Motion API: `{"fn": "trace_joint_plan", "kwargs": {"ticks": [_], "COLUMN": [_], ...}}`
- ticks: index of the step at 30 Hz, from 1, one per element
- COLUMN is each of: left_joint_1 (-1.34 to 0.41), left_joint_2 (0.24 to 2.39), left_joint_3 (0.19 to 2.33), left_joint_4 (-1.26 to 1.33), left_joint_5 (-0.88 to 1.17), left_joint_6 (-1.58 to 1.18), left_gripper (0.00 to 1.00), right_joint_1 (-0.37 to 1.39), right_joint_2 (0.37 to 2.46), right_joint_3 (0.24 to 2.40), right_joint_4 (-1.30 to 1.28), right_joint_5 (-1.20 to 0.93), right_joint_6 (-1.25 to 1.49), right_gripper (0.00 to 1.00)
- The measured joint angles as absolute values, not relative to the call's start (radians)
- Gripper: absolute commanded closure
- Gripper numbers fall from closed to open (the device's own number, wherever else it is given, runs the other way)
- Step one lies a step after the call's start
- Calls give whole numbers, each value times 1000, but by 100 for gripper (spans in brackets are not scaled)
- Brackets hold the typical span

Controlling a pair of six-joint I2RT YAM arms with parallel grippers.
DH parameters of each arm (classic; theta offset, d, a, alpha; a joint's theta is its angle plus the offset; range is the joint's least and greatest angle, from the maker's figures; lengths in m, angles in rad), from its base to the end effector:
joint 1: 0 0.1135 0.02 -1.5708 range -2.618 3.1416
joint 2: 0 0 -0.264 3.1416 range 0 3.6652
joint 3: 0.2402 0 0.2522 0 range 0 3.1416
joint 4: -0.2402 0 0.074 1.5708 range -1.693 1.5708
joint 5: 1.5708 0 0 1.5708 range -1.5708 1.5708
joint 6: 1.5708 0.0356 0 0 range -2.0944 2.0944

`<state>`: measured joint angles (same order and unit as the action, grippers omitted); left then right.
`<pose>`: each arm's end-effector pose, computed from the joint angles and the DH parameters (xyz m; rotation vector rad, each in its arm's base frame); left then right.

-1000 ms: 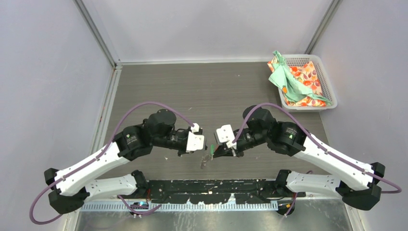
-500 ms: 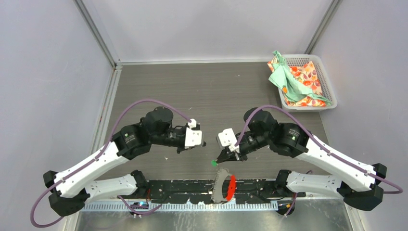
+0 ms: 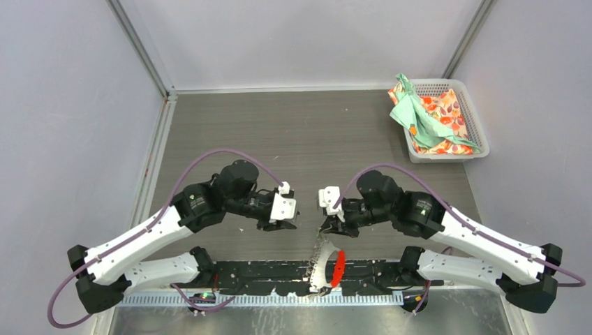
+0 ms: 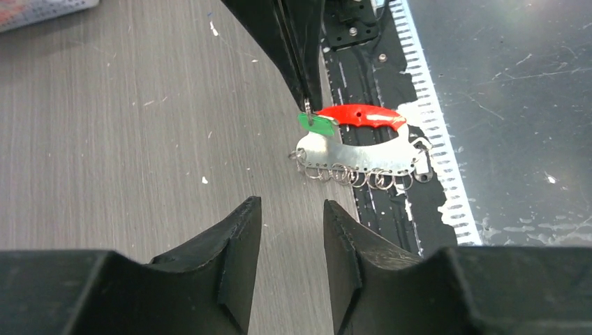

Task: Put the keys on the keyring

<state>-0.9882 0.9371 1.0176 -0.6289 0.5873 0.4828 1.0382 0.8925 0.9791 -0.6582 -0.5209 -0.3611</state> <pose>0.0889 -0.1707 0.3517 1.6903 1.3316 -0.9187 0.0769 0.1653 0.3433 -1.6501 1.4669 0.9453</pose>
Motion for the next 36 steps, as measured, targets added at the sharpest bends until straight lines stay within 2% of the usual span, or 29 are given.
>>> {"fn": "trace_joint_plan", "kwargs": {"ticks": [3,7,10,12,13,14,15,16,19,23,27,31,32,34,36], "left_joint_1": [-953,-844,-780,-764,-764,-764,-764,-764,-764,-762,-748,-736,-733,-727,-717], "left_joint_2": [952,991,1043,1068,1073,1074,1073,1072,1071,1061,1030,1008,1008,1008,1008], "left_joint_3": [1017,1017,1017,1017,1017,1017,1018,1020,1032,1050,1077,1123,1139,1164,1182], "left_joint_4": [-623,-619,-631,-653,-664,-672,-677,-682,-701,-721,-748,-766,-770,-776,-784], "left_joint_5": [591,615,637,643,648,651,655,656,656,643,625,579,561,524,488], "left_joint_6": [473,455,459,469,478,483,488,494,505,504,503,494,483,465,444], "left_gripper": [51,29,26,25,24,24,22,20,18,17,15,13,12,11,10], "right_joint_1": [1030,973,870,826,813,805,802,800,798,798,790,720,710,724,823], "right_joint_2": [859,899,995,1065,1099,1133,1158,1184,1238,1198,1093,1077,1081,1089,1106], "right_joint_3": [845,713,658,659,662,669,678,692,736,743,744,752,752,752,752], "right_joint_4": [-593,-484,-416,-392,-380,-371,-370,-371,-370,-375,-383,-395,-401,-429,-469], "right_joint_5": [-380,-180,-54,23,59,92,111,127,158,150,91,-25,-32,-17,21], "right_joint_6": [-262,-137,-27,18,41,65,88,113,156,205,339,483,505,535,557], "right_gripper": [99,92,89,81,72,48,8,1,0,0,0,0,3,15,29]}}
